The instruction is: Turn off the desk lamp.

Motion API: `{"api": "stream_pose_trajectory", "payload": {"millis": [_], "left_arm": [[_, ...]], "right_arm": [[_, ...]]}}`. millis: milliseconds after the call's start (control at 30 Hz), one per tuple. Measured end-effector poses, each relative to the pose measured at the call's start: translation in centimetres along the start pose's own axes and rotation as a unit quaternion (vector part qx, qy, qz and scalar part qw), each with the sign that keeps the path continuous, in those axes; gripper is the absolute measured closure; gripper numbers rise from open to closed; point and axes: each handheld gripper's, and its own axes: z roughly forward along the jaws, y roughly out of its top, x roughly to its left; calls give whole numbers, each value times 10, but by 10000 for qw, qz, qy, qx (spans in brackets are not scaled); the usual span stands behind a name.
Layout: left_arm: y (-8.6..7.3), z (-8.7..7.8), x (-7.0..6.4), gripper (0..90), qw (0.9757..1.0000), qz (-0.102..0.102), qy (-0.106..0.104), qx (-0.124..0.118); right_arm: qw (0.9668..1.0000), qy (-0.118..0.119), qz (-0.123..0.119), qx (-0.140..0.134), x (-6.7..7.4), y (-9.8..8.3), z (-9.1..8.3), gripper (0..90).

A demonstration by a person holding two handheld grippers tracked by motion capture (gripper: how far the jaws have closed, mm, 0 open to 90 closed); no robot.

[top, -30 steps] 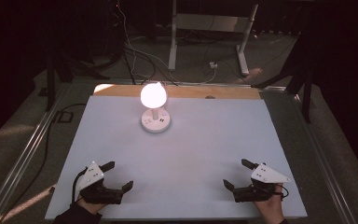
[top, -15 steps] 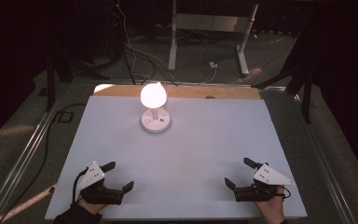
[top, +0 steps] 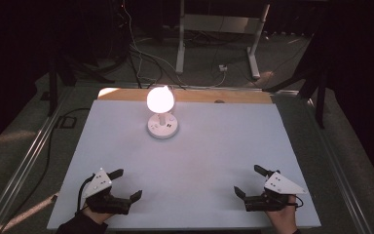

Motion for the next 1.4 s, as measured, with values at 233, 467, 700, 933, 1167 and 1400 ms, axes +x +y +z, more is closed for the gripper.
{"api": "stream_pose_trajectory", "payload": {"millis": [233, 467, 700, 933, 1167, 1400], "left_arm": [[14, 0, 2, 8, 10000, 29, -23, -54], [30, 1, 5, 8, 9999, 140, -34, -84], [39, 10, 7, 8, 9997, 229, -73, 38], [47, 23, 11, 8, 9995, 275, -103, 137], [56, 38, 12, 8, 9991, 324, -176, 190], [66, 51, 13, 8, 9990, 361, -216, 181]], "right_arm": [[9999, -55, 1, -87, 2, 1, -1, 0], [10000, -32, 3, -75, 2, 1, -1, 0], [10000, 31, 10, -56, 2, 1, 0, 0], [10000, 39, 1, -53, 3, 1, 0, 0], [10000, 56, 27, -44, 2, 0, 1, 0], [10000, 83, 28, -36, 2, 0, 1, 0]]}}
